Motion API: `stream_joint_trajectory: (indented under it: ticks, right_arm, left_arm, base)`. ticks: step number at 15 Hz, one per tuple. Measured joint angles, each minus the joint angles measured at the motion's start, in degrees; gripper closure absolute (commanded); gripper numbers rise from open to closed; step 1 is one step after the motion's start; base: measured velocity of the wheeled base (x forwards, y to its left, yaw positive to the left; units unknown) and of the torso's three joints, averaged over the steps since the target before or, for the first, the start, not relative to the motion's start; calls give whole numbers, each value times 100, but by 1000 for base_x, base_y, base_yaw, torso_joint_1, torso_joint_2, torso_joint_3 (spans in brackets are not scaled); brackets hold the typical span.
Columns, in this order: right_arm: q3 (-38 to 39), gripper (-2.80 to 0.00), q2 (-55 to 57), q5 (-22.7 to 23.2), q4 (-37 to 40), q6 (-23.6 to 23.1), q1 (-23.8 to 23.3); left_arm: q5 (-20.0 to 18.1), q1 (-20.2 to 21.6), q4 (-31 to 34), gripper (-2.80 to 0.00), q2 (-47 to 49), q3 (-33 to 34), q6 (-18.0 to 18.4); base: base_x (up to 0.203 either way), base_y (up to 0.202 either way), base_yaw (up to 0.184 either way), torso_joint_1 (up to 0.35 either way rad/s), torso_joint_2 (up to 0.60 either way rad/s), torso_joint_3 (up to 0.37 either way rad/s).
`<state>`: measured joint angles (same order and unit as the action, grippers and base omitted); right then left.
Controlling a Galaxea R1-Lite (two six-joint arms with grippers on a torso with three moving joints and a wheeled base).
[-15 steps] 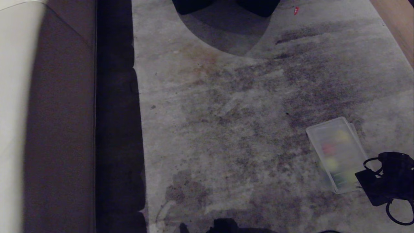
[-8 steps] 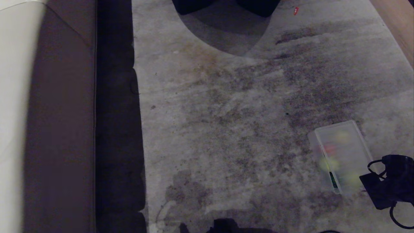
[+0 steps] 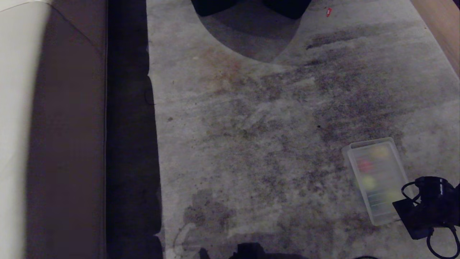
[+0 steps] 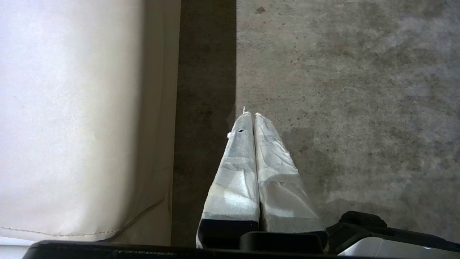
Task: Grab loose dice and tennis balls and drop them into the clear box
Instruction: Close the lid
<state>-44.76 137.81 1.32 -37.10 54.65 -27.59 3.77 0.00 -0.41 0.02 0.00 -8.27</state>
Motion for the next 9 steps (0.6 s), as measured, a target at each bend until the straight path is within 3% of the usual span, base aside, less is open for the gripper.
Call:
stream_joint_trajectory:
  ticks: [9]
  right_arm:
    - [-160, 0, -110, 11, -13, 427, -39]
  left_arm:
    - [0, 0, 0, 0, 0, 0, 0]
  base:
    - [0, 0, 0, 0, 0, 0]
